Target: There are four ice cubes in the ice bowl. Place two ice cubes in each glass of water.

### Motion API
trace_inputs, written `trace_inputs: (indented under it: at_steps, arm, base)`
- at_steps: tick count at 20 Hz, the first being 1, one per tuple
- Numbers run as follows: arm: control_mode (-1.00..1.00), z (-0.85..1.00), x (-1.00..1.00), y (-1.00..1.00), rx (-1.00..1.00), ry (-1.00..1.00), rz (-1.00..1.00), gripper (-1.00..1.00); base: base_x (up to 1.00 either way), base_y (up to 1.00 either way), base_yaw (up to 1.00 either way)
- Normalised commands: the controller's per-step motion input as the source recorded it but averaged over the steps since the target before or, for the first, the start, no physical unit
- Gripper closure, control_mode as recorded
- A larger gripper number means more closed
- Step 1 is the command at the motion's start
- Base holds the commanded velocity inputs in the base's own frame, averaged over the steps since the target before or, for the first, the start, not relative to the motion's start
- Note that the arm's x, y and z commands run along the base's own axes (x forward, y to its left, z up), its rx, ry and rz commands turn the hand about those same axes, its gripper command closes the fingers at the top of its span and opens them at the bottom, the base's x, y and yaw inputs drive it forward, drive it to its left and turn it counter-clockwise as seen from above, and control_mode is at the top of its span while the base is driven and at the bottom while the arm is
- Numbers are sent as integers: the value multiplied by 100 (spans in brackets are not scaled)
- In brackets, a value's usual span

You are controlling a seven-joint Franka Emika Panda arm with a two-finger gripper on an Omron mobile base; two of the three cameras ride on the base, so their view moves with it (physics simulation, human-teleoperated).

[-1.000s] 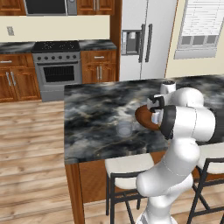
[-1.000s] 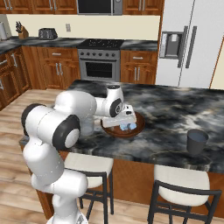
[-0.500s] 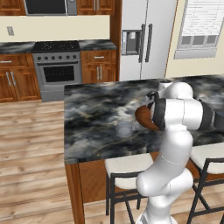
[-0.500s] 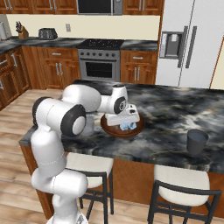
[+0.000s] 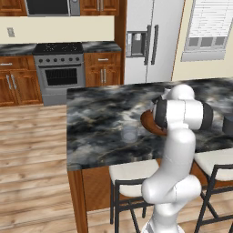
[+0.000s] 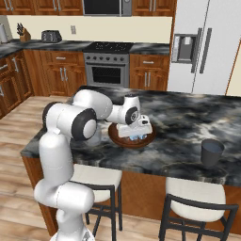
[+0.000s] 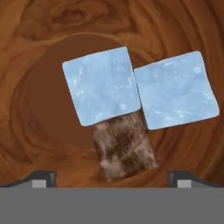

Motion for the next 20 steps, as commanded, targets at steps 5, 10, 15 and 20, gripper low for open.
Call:
trace_inputs:
  at_steps: [5, 10, 15, 20]
  arm:
    - [-100, -23, 14, -1, 0, 0, -1, -100]
    - [-100, -16, 14, -9, 0, 0, 0, -100]
    - [-100, -11, 14, -12, 0, 0, 0, -100]
    - [-100, -14, 10, 0, 0, 0, -2, -100]
  base:
    - [0, 0, 0]
    - [0, 0, 0]
    - [0, 0, 0]
    - [0, 0, 0]
